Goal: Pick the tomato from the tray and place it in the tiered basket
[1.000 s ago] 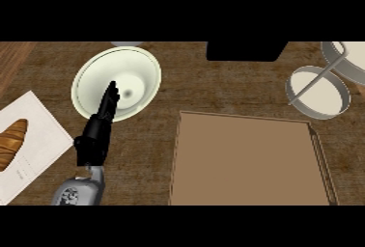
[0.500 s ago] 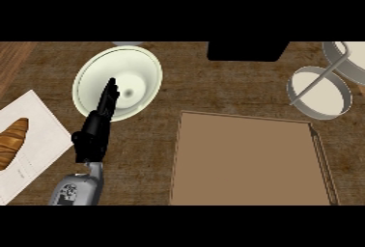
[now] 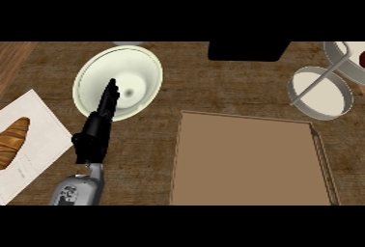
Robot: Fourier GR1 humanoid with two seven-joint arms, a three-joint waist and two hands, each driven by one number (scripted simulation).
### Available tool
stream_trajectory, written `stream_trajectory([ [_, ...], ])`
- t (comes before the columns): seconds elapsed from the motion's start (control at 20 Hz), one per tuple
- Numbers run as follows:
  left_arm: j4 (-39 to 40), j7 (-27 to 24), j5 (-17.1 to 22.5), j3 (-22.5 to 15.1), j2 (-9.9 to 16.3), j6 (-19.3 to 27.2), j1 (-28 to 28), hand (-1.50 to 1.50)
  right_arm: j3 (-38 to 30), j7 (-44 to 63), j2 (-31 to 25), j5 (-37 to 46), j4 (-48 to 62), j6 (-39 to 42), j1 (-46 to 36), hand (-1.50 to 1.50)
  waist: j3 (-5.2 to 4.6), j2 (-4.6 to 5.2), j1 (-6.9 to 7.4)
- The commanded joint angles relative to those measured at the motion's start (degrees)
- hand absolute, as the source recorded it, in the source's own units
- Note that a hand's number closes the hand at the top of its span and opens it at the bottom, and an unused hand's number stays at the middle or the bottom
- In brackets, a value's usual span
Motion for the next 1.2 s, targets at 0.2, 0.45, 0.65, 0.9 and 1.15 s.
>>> stream_trajectory([
  [0.2,0.43,-0.38,0.27,-0.31,-0.23,-0.34,-0.54,0.00,-11.53,3.64,-4.15,-8.37,12.79,2.48,-7.88,-1.50,0.03,0.20,0.08],
  [0.45,0.99,-1.28,0.63,0.42,0.29,-0.28,-0.20,0.00,-15.36,6.76,-11.63,-9.16,20.55,2.23,-8.12,-1.50,0.09,0.57,0.41],
  [0.65,-0.42,-1.28,0.86,-0.11,-0.08,-0.43,0.45,0.00,-19.97,4.98,-18.18,-12.36,26.59,6.45,-4.08,-1.50,0.31,0.80,0.04],
  [0.9,-0.57,0.52,0.00,-0.69,-0.85,0.74,-0.79,0.00,-23.06,0.08,-22.01,-14.69,30.79,10.29,1.22,-1.50,0.58,1.01,-0.31],
  [1.15,-0.21,-1.74,1.30,0.65,0.35,-0.54,0.14,0.00,-24.15,-2.69,-25.45,-15.36,32.74,14.62,4.76,-1.50,0.72,1.43,0.11],
])
